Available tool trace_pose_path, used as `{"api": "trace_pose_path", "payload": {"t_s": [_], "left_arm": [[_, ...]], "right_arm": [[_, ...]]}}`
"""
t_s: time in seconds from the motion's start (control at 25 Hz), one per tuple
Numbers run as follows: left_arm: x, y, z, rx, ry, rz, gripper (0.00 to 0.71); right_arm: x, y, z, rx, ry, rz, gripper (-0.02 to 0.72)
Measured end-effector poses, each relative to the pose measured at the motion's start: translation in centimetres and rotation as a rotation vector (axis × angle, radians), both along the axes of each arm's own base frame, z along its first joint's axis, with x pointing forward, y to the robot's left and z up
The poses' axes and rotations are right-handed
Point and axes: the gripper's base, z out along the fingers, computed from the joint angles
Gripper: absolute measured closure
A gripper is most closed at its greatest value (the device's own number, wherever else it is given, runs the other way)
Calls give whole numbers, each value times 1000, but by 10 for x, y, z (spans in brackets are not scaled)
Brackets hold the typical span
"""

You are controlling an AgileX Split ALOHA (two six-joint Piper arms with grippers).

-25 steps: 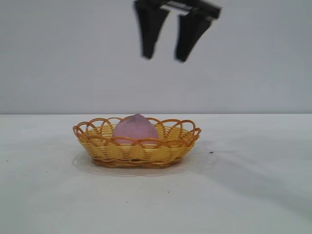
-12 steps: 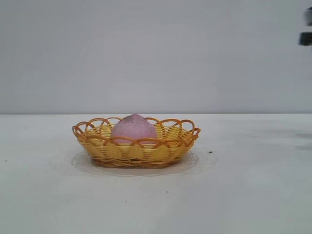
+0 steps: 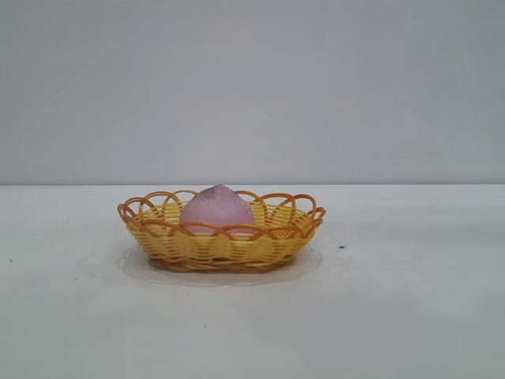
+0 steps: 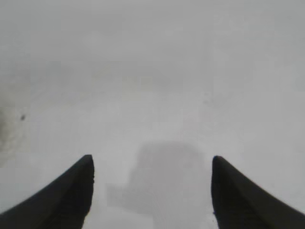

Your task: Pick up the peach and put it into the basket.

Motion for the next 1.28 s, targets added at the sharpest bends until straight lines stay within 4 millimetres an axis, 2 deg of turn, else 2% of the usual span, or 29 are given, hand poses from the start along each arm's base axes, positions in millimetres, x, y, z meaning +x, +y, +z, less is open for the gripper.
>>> {"api": "trace_pose_path", "payload": {"t_s": [0.12, 0.24, 0.4, 0.48, 0.72, 0.88, 1.28], "left_arm": [[0, 0, 0, 0, 0, 0, 312], [0, 0, 0, 0, 0, 0, 312], [0, 0, 0, 0, 0, 0, 312], [0, 0, 0, 0, 0, 0, 312], [0, 0, 0, 0, 0, 0, 312], [0, 0, 0, 0, 2, 0, 312], [0, 0, 0, -2, 1, -1, 312]], "right_arm": [[-43, -3, -19, -4, 48, 3, 253], [-77, -4, -30, -6, 56, 25, 253], [-105, -2, -20, 3, -173, 108, 253], [-114, -2, -16, 16, -272, 121, 253], [-137, -2, -22, 44, -364, 113, 253], [-157, -2, -22, 56, -496, 119, 253], [-161, 2, -22, 53, -514, 191, 253]]}}
